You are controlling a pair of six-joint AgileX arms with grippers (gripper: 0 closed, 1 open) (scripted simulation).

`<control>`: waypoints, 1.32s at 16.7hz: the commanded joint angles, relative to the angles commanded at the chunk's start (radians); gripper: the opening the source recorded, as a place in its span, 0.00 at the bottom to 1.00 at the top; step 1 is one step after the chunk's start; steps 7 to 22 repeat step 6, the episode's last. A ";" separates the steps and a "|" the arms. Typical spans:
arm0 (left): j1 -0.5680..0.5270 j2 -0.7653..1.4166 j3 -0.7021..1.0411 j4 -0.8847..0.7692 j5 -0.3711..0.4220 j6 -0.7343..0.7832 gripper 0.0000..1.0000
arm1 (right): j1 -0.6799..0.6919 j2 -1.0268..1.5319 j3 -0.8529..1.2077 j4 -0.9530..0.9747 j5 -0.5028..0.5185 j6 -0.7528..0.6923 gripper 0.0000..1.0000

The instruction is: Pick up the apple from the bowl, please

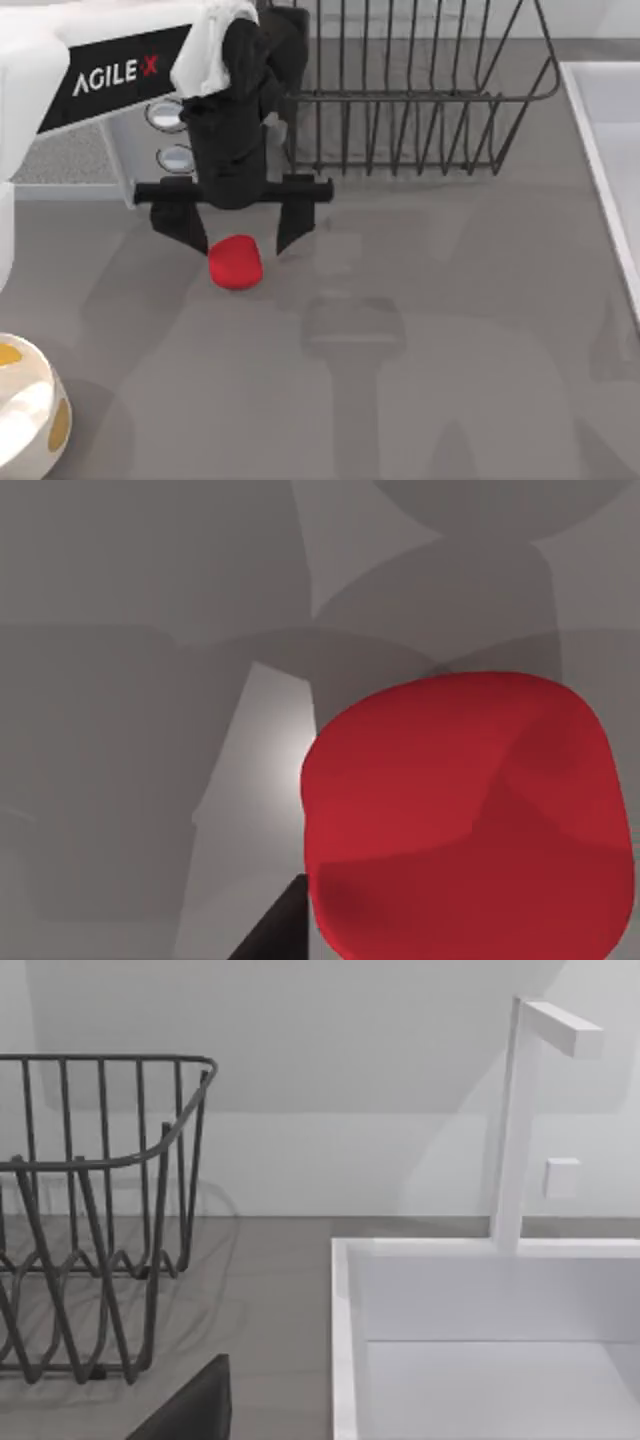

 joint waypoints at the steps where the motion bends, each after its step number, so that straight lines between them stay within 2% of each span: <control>1: 0.000 0.000 0.000 0.000 0.000 0.000 1.00 | 0.000 0.000 0.000 0.000 0.000 0.000 1.00; 22: 0.000 0.000 0.000 0.000 0.000 0.000 1.00 | 0.000 0.000 0.000 0.000 0.000 0.000 1.00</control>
